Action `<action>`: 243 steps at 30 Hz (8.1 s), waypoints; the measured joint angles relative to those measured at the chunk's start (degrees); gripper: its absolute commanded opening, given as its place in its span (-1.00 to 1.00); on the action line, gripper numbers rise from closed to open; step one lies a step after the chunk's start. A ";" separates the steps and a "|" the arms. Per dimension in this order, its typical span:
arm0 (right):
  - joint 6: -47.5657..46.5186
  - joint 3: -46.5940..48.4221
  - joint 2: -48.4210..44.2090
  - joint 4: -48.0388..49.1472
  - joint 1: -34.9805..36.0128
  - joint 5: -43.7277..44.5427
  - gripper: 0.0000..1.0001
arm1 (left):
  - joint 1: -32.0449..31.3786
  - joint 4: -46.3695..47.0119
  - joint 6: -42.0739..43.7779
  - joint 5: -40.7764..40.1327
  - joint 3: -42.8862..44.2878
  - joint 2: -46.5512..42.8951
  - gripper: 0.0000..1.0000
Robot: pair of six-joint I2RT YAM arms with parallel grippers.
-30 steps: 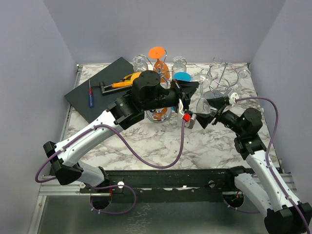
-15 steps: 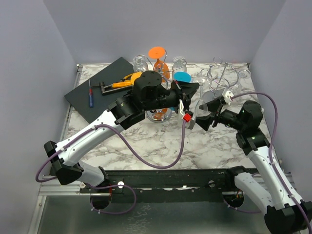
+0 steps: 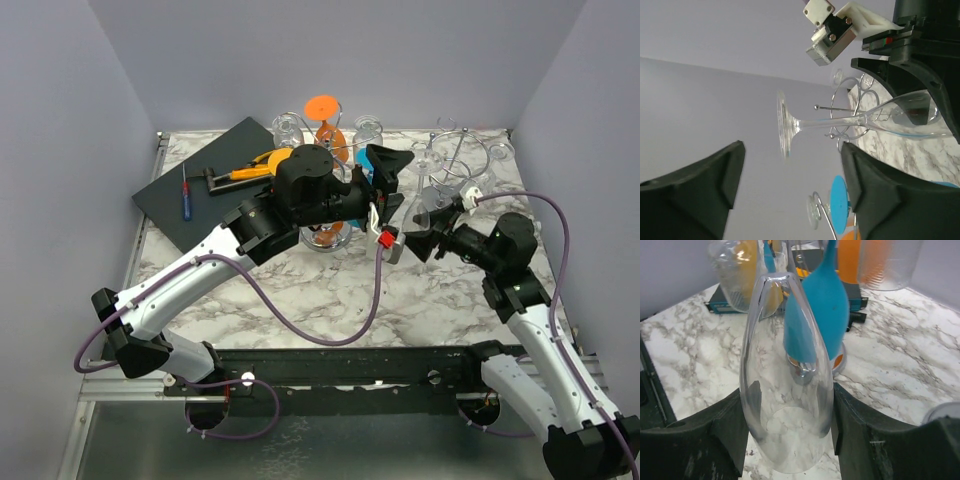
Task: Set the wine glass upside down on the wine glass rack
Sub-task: Turn the wine glass upside down at the wine rack, then reset both arms
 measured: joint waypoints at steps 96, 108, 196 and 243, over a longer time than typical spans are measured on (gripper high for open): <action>12.81 4.13 61.83 63.12 4.87 38.10 -0.97 | 3.15 -9.94 -38.40 -29.62 -1.25 -11.69 0.98; 14.82 1.33 62.20 65.92 5.35 45.18 -0.96 | 3.15 -10.16 -38.38 -29.33 -3.15 -12.17 0.98; 21.44 -33.59 14.36 38.73 -9.29 75.87 0.99 | 59.93 13.05 -80.04 -8.74 -53.22 -12.90 0.97; 4.96 -24.70 50.73 77.81 -16.59 48.37 0.99 | 60.04 87.58 -81.74 -12.63 -75.67 13.25 0.97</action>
